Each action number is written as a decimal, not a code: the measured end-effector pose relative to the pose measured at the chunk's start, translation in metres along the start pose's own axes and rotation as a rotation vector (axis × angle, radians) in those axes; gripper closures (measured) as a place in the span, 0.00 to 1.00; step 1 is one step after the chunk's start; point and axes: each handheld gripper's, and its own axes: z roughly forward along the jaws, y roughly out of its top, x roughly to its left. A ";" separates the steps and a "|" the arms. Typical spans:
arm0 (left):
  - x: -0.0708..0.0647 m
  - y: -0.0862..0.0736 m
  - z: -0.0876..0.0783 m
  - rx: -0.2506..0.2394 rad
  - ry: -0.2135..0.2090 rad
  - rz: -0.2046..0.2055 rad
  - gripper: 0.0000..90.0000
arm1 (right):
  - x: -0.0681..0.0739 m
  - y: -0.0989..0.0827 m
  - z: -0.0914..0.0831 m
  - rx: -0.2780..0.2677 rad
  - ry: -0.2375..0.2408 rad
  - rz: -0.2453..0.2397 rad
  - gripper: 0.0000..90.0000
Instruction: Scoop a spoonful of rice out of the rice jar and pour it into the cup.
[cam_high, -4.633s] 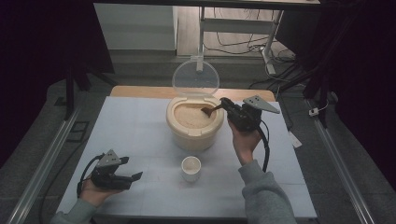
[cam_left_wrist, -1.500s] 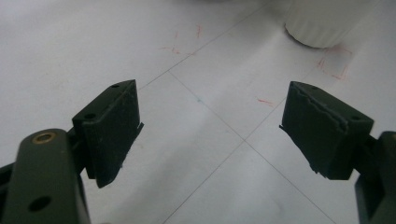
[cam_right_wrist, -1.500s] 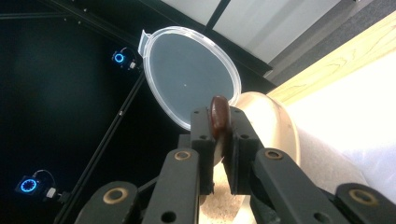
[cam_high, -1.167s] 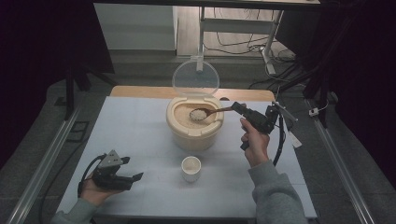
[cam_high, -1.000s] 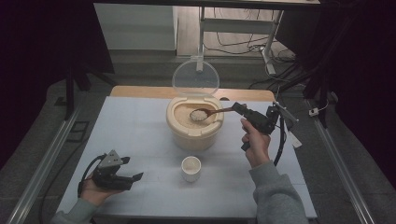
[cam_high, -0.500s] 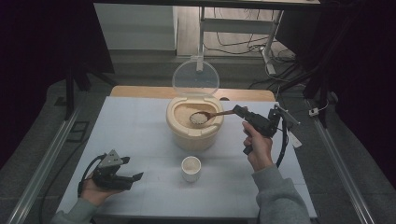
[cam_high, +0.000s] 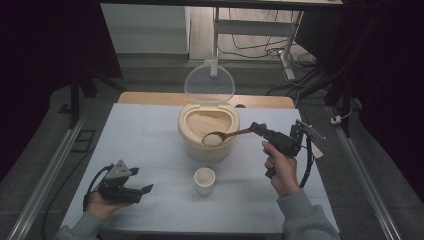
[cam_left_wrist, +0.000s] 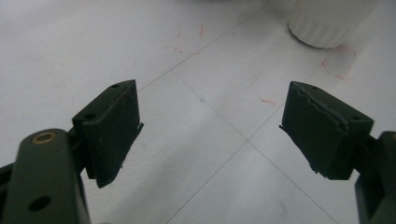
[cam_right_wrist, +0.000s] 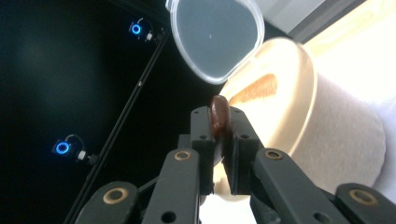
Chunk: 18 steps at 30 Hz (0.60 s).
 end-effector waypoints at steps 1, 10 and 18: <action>0.000 0.000 0.000 0.001 0.000 0.000 0.21 | 0.000 -0.002 -0.001 0.008 0.000 0.003 0.92; 0.000 0.001 0.001 0.005 0.001 0.004 0.21 | -0.010 -0.023 -0.008 0.074 0.003 0.019 0.92; 0.000 0.001 0.002 0.007 0.001 0.006 0.21 | -0.024 -0.033 -0.008 0.113 -0.044 -0.004 0.92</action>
